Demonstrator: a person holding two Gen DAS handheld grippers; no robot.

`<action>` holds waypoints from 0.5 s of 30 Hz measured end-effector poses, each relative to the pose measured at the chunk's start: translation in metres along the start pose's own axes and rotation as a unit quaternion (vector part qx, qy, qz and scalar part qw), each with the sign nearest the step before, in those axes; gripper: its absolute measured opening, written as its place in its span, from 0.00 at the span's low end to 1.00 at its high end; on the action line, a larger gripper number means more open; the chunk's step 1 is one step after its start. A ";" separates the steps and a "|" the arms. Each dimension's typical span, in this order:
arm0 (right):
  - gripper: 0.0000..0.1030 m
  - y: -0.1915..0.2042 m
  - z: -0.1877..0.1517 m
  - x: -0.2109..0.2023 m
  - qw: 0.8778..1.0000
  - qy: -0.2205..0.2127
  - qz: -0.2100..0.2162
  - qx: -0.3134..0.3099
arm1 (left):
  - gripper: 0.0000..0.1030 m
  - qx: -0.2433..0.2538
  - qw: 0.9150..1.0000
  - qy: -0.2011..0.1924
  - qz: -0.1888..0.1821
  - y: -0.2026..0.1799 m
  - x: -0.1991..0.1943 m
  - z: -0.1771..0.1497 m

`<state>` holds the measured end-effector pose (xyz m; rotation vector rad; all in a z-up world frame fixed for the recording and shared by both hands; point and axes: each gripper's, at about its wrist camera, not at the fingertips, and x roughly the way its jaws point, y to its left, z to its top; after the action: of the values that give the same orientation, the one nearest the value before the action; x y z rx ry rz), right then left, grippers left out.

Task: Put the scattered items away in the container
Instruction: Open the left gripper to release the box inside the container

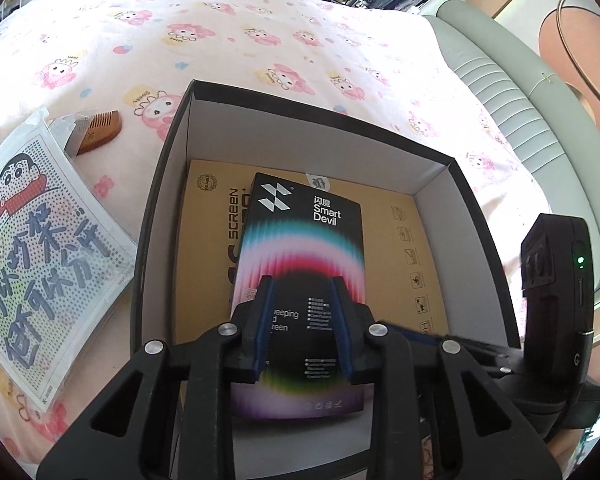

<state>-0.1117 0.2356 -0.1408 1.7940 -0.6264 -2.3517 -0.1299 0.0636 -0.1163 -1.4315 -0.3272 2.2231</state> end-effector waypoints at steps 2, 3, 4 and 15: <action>0.44 0.001 0.003 -0.016 0.997 -0.040 -0.061 -0.023 | 0.28 0.016 1.000 0.004 0.009 -0.005 0.002 -0.002; 0.44 0.001 0.006 -0.025 0.994 -0.060 -0.090 -0.032 | 0.28 0.023 1.000 0.008 0.016 -0.008 0.004 -0.003; 0.44 0.000 0.010 -0.032 0.991 -0.073 -0.107 -0.036 | 0.28 0.027 0.999 0.014 0.016 -0.009 0.006 -0.004; 0.44 -0.013 0.028 -0.006 0.999 0.027 -0.013 0.025 | 0.28 0.003 0.999 0.038 0.006 -0.007 0.016 -0.006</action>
<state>-0.1339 0.2562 -0.1343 1.8903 -0.6648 -2.3149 -0.1282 0.0774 -0.1286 -1.5133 -0.2888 2.1712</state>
